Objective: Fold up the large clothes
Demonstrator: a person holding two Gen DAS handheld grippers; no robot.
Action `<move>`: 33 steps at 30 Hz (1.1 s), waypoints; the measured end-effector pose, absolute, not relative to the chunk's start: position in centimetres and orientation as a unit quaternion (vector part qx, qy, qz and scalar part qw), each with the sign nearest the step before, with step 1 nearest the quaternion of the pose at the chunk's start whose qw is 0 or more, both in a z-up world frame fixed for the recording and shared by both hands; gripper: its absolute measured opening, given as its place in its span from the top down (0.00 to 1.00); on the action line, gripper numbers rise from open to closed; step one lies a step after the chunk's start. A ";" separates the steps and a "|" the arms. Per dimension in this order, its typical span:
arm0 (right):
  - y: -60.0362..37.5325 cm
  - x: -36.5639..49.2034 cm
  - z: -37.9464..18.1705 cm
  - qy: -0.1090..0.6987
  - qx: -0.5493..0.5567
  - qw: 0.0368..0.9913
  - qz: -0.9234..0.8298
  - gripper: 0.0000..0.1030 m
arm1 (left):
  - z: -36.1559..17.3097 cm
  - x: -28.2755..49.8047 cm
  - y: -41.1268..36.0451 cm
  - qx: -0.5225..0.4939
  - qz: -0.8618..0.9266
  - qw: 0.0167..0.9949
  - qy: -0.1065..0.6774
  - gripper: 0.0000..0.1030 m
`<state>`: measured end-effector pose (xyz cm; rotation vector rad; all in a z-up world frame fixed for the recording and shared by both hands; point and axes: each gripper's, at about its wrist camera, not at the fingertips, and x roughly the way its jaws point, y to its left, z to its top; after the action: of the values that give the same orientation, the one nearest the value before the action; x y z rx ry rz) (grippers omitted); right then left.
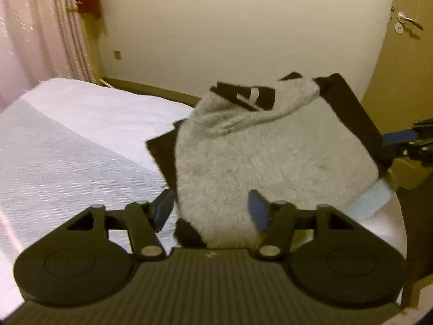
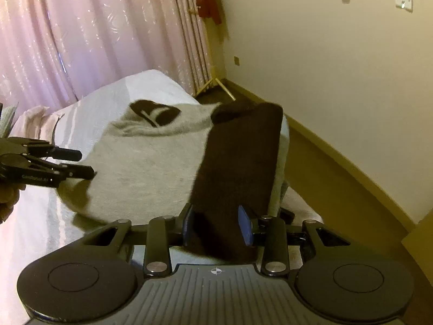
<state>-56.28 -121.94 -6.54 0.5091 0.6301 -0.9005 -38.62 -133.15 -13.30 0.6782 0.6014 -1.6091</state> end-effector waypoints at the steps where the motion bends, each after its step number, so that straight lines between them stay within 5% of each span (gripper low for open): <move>1: -120.7 -56.5 -5.8 0.296 0.235 0.821 -0.428 0.64 | -12.4 -38.3 -131.8 0.289 -0.688 0.612 0.262 0.46; 5: -116.2 -57.1 -3.7 0.293 0.249 0.803 -0.456 0.35 | -10.1 -37.8 -126.4 0.275 -0.661 0.639 0.282 0.31; 11: -108.7 -57.6 -1.3 0.275 0.316 0.756 -0.504 0.28 | -8.4 -38.1 -117.6 0.234 -0.617 0.668 0.343 0.01; 33: -97.5 -54.8 6.8 0.325 0.280 0.733 -0.529 0.26 | -1.3 -44.4 -104.3 0.198 -0.580 0.697 0.371 0.01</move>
<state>-54.84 -97.48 6.84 0.6156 0.7152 -1.1628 -44.41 -104.29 -1.32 0.4421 0.8276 -1.2938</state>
